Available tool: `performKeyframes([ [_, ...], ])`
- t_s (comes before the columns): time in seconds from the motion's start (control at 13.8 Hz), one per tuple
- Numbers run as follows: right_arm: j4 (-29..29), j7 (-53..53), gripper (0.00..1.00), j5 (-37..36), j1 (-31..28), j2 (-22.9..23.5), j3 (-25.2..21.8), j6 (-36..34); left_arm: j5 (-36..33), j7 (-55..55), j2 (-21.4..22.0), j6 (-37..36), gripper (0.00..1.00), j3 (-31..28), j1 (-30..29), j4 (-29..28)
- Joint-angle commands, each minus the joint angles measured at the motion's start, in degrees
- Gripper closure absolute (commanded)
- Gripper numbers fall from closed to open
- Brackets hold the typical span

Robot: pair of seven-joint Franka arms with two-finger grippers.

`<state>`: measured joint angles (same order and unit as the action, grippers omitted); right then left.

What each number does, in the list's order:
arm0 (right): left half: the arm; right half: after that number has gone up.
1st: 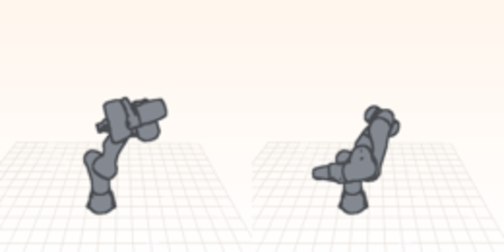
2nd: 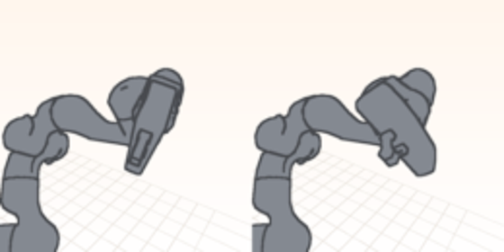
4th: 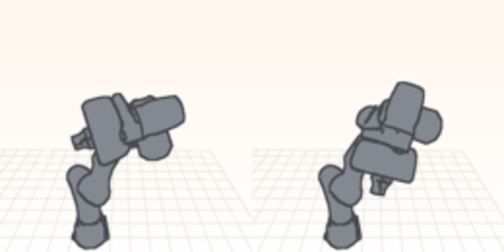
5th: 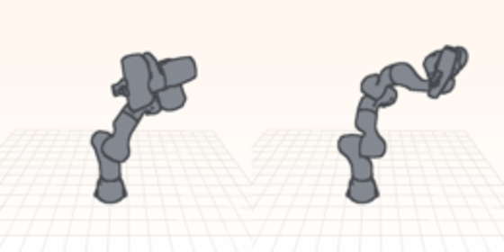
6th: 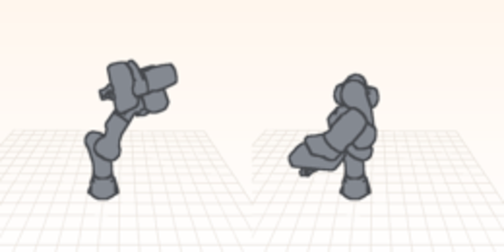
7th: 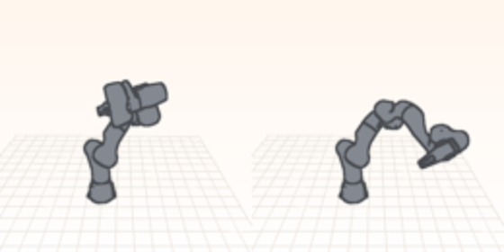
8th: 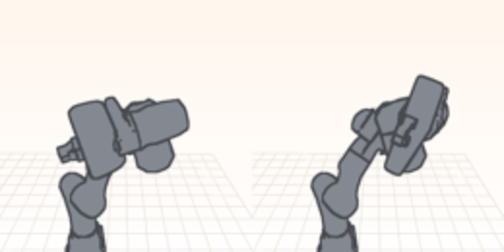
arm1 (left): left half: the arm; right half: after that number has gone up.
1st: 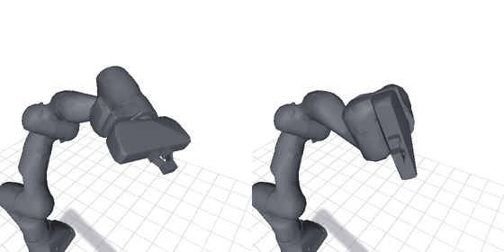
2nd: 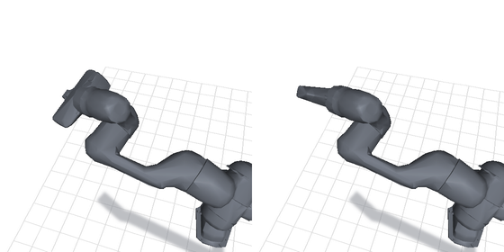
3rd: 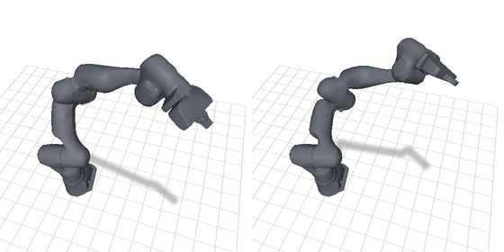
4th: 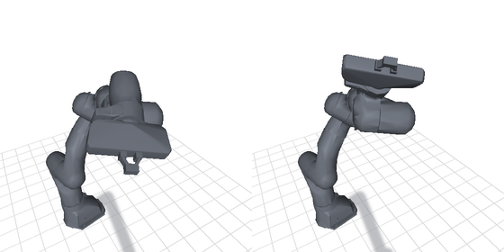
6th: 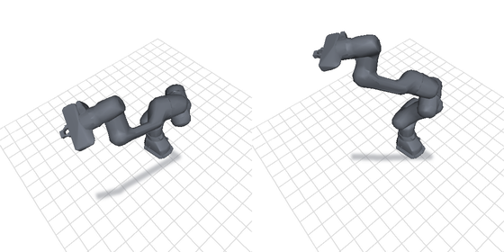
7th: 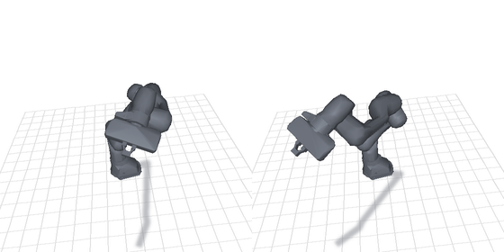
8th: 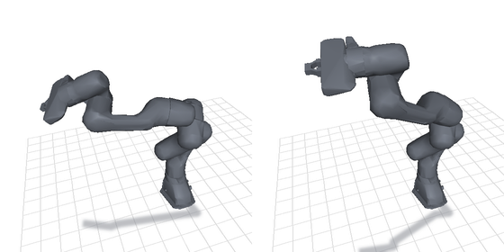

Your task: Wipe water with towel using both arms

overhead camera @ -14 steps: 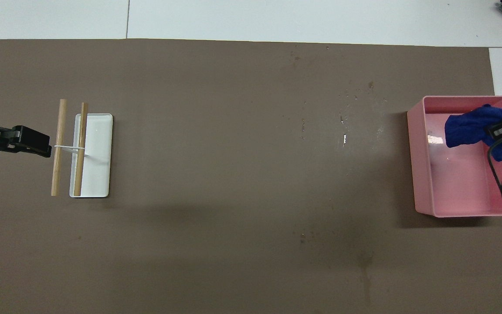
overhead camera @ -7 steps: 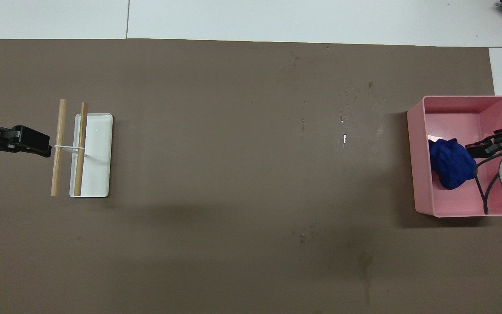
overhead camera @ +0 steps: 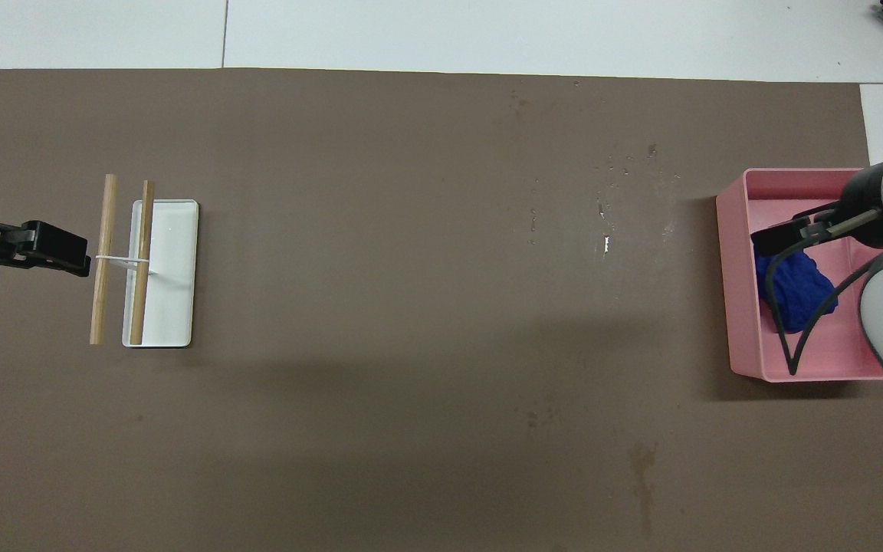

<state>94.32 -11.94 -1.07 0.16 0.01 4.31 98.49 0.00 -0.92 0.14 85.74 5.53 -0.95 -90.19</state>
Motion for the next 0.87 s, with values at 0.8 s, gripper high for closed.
performKeyframes([
  [0.8, -8.54, 4.47, 0.00, 1.24, -0.25, 2.98, 0.96, -9.37, 0.79, 0.39, 1.80, 0.92, 0.00, -0.61, 0.34, -2.09],
])
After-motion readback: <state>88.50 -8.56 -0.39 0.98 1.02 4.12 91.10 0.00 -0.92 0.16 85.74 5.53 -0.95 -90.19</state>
